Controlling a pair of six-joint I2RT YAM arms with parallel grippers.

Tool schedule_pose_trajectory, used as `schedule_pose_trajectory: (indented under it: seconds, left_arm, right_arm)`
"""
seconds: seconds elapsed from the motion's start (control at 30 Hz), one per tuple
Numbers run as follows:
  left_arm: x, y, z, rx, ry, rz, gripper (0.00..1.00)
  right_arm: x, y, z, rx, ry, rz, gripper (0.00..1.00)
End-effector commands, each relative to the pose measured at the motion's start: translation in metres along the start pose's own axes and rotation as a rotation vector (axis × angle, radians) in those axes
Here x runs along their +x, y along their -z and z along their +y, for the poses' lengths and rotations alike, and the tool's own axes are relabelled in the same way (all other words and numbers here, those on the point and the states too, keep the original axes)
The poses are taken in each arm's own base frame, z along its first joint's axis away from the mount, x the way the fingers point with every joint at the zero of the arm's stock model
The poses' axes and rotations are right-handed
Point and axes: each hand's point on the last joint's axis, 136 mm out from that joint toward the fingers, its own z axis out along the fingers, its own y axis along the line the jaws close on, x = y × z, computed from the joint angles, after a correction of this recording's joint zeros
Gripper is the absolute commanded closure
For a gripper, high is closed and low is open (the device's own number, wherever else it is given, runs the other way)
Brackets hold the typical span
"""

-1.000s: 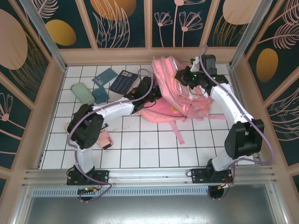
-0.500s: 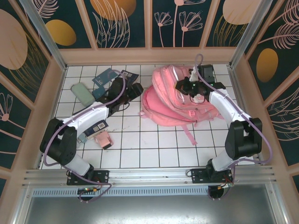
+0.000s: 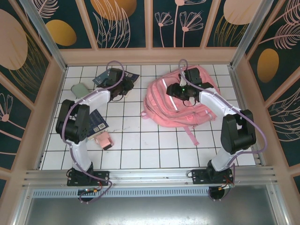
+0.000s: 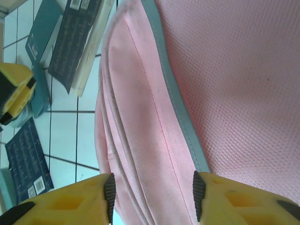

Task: Pack the student bag
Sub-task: Close the student bag at the top-right of the table, then move the book to the center of the table.

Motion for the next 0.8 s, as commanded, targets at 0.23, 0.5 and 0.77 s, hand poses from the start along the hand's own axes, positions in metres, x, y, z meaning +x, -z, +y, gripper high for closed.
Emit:
schedule_pose_trajectory:
  seconds: [0.23,0.5,0.77]
  left_arm:
    - [-0.022,-0.050,0.059,-0.102,-0.024,0.057,0.66]
    - [0.024,-0.054,0.074,-0.055,0.063,0.172,0.68]
    - [0.074,-0.017,0.087,-0.030,0.250,0.216,0.73]
  right_arm:
    - [-0.001,0.009,0.061,-0.051,0.067,-0.066,0.29]
    - [0.011,-0.011,0.086,-0.094,0.070,-0.040,0.28]
    - [0.024,-0.035,0.103,-0.123,0.081,0.001,0.28]
